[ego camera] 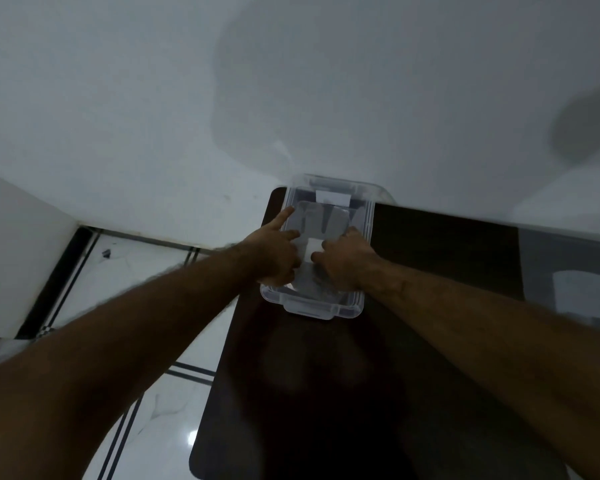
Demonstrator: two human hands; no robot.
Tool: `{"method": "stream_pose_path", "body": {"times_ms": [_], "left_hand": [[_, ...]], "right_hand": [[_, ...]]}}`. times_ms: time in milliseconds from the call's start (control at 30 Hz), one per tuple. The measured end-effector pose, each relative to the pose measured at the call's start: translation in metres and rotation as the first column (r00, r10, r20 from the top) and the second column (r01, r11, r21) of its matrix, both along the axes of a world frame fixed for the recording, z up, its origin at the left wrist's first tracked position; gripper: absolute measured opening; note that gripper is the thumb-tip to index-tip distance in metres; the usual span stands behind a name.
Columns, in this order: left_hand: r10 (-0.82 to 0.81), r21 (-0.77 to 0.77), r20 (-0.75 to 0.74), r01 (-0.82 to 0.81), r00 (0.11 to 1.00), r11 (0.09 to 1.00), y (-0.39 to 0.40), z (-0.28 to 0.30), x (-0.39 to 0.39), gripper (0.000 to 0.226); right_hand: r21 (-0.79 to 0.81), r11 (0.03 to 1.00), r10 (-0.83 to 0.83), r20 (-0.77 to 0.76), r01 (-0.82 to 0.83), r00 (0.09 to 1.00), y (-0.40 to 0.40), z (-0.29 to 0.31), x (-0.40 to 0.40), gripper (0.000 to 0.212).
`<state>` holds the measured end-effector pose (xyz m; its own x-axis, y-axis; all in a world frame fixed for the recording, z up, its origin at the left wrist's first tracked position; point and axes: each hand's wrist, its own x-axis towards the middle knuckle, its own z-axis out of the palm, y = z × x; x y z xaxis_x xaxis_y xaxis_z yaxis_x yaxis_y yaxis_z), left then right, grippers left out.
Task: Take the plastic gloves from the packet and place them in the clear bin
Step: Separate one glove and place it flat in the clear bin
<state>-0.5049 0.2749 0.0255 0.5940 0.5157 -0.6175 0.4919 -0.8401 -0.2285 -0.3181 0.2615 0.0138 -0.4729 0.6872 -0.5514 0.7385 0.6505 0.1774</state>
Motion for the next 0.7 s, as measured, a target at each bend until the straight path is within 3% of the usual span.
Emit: {"method": "stream_pose_path", "body": {"times_ms": [200, 300, 433, 700], "left_hand": [[0.037, 0.104, 0.050, -0.043, 0.998, 0.994, 0.002, -0.004, 0.005, 0.049], [0.089, 0.115, 0.007, -0.089, 0.996, 0.989, 0.005, -0.002, 0.011, 0.047], [0.043, 0.165, -0.052, -0.034, 0.998, 0.986, -0.002, 0.000, 0.017, 0.038], [0.103, 0.205, -0.046, -0.092, 0.994, 0.975, -0.011, 0.009, 0.022, 0.053]], "right_hand": [[-0.011, 0.999, 0.052, -0.017, -0.052, 0.999, -0.003, 0.001, 0.000, 0.051], [-0.079, 0.993, 0.088, -0.041, -0.091, 0.995, -0.001, 0.001, 0.003, 0.051], [-0.061, 0.989, 0.133, -0.058, -0.137, 0.989, 0.001, 0.002, 0.005, 0.050], [-0.075, 0.997, 0.033, 0.033, -0.030, 0.999, -0.006, 0.006, 0.009, 0.044]]}}
